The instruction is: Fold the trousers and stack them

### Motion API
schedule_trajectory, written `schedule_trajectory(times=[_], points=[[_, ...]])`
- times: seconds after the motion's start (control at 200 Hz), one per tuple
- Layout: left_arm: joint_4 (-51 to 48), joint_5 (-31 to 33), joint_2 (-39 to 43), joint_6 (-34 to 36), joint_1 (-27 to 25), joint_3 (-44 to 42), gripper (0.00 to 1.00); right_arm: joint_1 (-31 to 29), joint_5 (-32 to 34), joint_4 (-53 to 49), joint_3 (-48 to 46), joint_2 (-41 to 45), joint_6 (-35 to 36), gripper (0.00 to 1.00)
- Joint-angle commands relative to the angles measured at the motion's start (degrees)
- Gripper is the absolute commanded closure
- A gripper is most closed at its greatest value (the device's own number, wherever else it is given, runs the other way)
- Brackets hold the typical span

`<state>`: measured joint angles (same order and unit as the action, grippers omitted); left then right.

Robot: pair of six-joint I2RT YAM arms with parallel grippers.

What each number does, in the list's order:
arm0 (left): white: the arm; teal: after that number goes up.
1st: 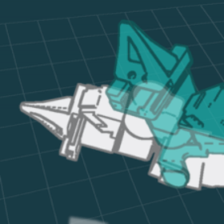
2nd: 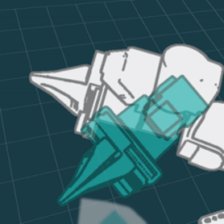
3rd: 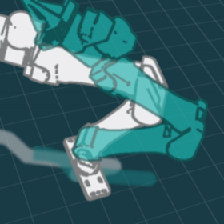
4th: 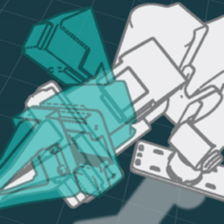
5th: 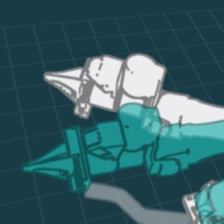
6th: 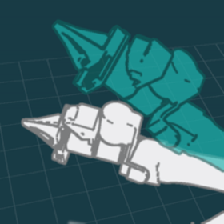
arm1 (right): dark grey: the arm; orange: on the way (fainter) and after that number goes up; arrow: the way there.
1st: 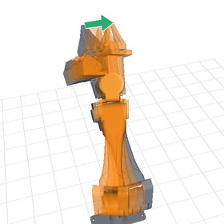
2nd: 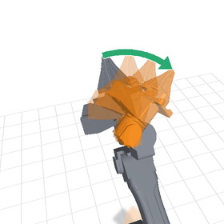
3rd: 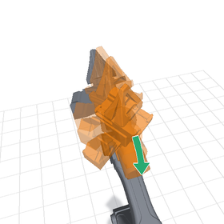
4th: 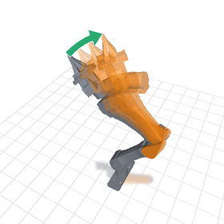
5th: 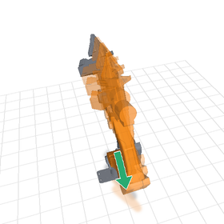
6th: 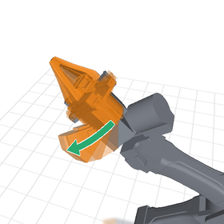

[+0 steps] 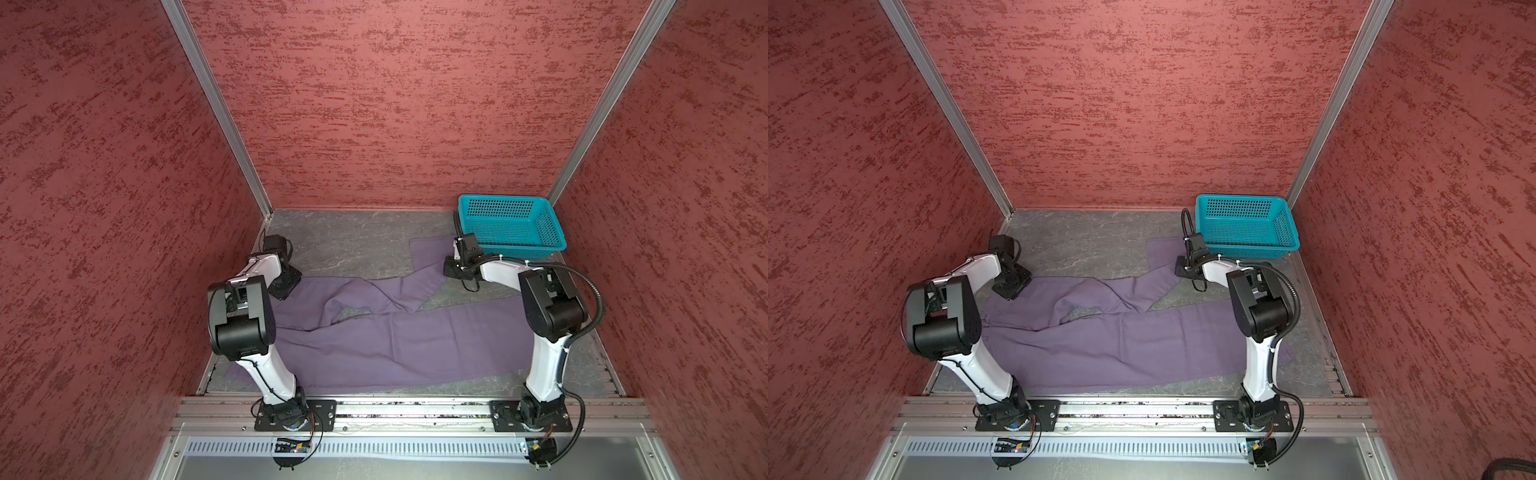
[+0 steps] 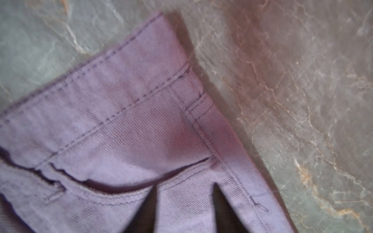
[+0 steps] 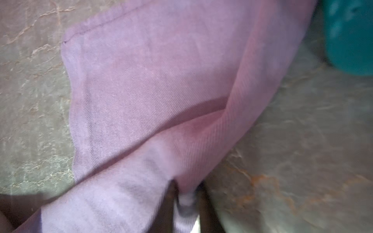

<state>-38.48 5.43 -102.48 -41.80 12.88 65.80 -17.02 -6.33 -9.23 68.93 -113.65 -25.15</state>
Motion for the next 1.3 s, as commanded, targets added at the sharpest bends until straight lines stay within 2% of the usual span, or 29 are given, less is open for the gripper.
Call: schedule_trajectory(times=[0.0, 0.02, 0.205, 0.461, 0.726, 0.822, 0.847, 0.937, 0.982, 1.027, 1.157, 1.292], points=[[-0.43, 0.13, -1.60, 0.03, 0.65, 0.64, 0.96, 0.54, -1.98, 5.43, -1.93, 2.01, -2.24, 1.00], [-0.54, 0.09, -1.38, 0.05, 0.85, 0.63, 1.00, 0.49, -1.59, 5.81, -2.45, 2.81, -2.38, 1.00], [-1.25, 0.38, 2.99, 0.29, 2.68, -0.36, 1.00, 0.58, 1.09, 3.34, -5.17, 12.96, -1.40, 1.00], [-1.80, -1.72, 10.57, 1.08, 6.76, -3.38, 1.00, 0.60, 5.37, -5.68, -10.73, 33.08, -3.47, 1.00], [-0.58, -4.05, 12.40, 0.87, 7.13, -5.53, 1.00, 0.67, 22.21, -21.61, -10.80, 52.64, -6.04, 1.00], [1.06, -5.41, 11.48, 0.08, 6.32, -6.16, 0.89, 0.67, 25.61, -25.18, -9.35, 54.81, -6.81, 1.00], [1.49, -5.62, 11.23, -0.14, 6.08, -6.24, 0.82, 0.67, 26.05, -25.91, -9.03, 54.85, -6.93, 1.00], [3.67, -6.86, 10.06, -0.32, 4.65, -5.81, 0.36, 0.75, 26.54, -26.89, -8.87, 53.83, -6.63, 1.00], [3.81, -7.10, 9.12, -0.38, 3.81, -4.70, 0.24, 0.77, 26.31, -26.62, -9.36, 52.94, -6.43, 1.00], [3.40, -7.23, 7.55, -0.40, 2.89, -2.90, 0.18, 0.76, 25.83, -26.06, -9.93, 51.97, -6.47, 1.00], [2.32, -7.96, 2.99, 0.19, -0.35, 3.37, 0.11, 0.83, 24.70, -24.28, -11.26, 49.76, -6.32, 1.00], [-3.59, -2.79, -3.21, 2.08, -5.08, 13.27, 0.07, 1.18, 25.42, -23.38, -11.70, 48.96, -5.45, 1.00]])
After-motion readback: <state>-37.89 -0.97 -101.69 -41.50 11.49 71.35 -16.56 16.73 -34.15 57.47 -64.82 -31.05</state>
